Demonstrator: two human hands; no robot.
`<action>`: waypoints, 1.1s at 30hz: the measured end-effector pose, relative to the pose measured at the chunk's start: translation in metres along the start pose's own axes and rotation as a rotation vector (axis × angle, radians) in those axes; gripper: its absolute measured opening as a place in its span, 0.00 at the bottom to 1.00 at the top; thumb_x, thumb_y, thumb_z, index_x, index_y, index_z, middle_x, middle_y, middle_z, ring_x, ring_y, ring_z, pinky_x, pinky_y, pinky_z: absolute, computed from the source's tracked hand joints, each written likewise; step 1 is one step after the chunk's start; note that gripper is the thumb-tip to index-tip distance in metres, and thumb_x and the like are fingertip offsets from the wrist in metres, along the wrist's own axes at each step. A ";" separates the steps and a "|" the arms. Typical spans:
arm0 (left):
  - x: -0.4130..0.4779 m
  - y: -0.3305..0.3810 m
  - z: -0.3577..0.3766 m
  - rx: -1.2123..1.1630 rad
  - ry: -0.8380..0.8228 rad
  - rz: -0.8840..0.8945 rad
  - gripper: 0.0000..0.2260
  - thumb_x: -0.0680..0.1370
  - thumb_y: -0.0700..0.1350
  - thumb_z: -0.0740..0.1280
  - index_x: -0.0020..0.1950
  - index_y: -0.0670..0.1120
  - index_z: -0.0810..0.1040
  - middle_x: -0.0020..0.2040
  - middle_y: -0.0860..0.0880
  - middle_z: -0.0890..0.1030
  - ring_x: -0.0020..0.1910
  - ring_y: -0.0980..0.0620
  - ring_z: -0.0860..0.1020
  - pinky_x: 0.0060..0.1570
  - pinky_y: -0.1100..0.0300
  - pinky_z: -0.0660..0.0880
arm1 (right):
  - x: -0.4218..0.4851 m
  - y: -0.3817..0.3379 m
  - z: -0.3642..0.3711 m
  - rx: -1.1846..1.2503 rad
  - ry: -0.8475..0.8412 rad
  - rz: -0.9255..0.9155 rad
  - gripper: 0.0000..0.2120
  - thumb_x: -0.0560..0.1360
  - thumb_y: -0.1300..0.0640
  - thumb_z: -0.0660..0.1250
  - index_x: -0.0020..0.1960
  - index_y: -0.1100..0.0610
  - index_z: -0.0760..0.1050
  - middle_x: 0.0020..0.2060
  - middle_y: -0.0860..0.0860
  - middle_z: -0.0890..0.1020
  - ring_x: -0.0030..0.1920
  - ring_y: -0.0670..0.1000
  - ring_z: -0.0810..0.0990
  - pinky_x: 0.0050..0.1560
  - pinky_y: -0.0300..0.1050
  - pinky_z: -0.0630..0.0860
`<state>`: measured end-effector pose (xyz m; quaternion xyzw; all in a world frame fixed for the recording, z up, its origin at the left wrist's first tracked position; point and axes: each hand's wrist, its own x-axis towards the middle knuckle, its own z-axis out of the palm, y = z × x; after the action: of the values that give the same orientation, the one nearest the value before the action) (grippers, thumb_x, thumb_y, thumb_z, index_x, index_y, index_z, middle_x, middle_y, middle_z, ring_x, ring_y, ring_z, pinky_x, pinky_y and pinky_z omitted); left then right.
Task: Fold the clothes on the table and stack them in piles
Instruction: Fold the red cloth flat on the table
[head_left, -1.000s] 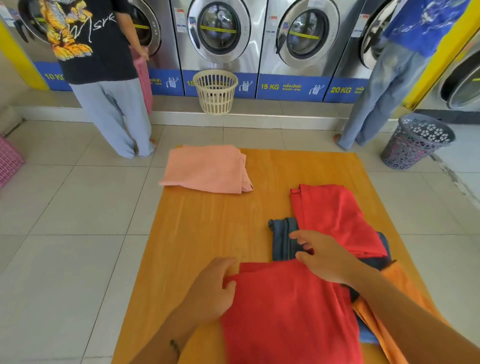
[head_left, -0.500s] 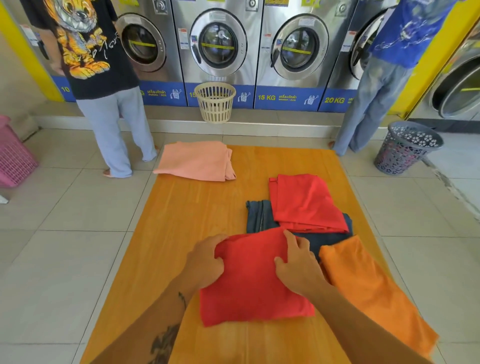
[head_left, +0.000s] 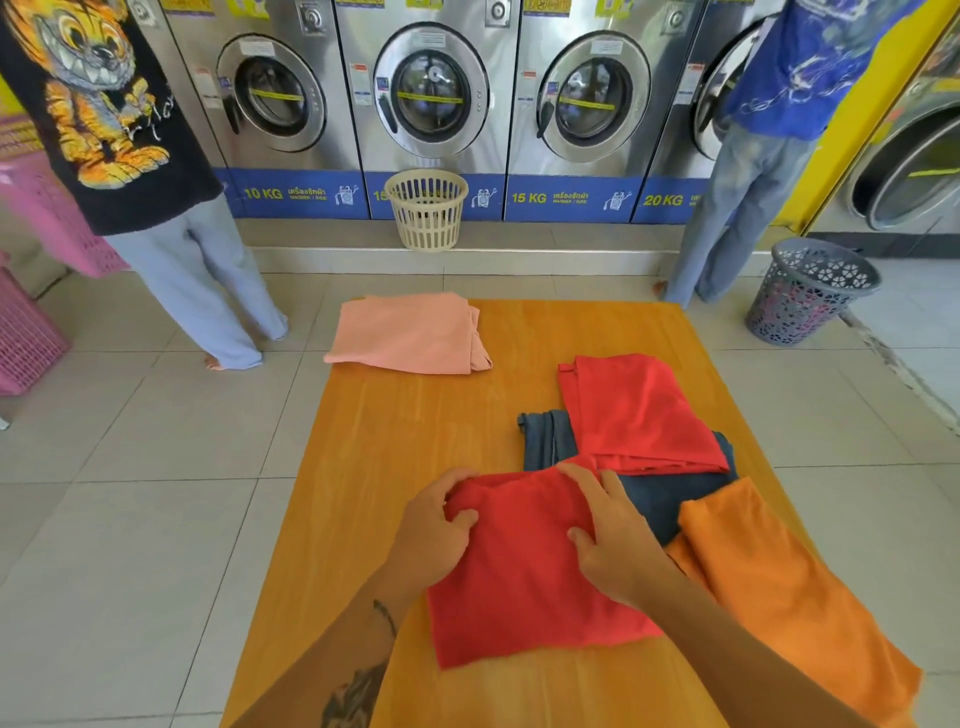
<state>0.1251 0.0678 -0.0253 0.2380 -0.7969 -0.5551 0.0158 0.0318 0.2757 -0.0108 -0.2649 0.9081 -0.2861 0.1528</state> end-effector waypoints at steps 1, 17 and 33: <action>0.007 0.002 -0.006 0.001 0.054 0.021 0.20 0.78 0.40 0.67 0.67 0.56 0.74 0.61 0.57 0.75 0.59 0.58 0.73 0.58 0.66 0.69 | 0.005 -0.003 0.002 0.013 0.051 -0.002 0.35 0.73 0.61 0.66 0.74 0.41 0.58 0.58 0.47 0.68 0.52 0.51 0.77 0.56 0.54 0.77; 0.038 -0.035 -0.029 0.224 -0.063 -0.115 0.30 0.75 0.53 0.62 0.76 0.62 0.56 0.66 0.51 0.62 0.53 0.53 0.76 0.51 0.56 0.78 | 0.013 -0.039 0.053 -0.169 0.125 0.358 0.37 0.72 0.55 0.65 0.78 0.47 0.54 0.72 0.53 0.62 0.63 0.58 0.71 0.57 0.56 0.75; 0.072 -0.014 -0.093 -0.052 0.228 0.012 0.27 0.75 0.47 0.72 0.72 0.60 0.69 0.70 0.57 0.70 0.67 0.54 0.70 0.68 0.50 0.70 | 0.093 -0.088 0.042 0.179 0.185 0.091 0.32 0.71 0.68 0.65 0.71 0.45 0.69 0.62 0.44 0.71 0.61 0.46 0.71 0.61 0.42 0.70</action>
<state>0.0933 -0.0461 -0.0193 0.2944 -0.7765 -0.5449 0.1160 0.0091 0.1430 -0.0030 -0.1811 0.9002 -0.3820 0.1042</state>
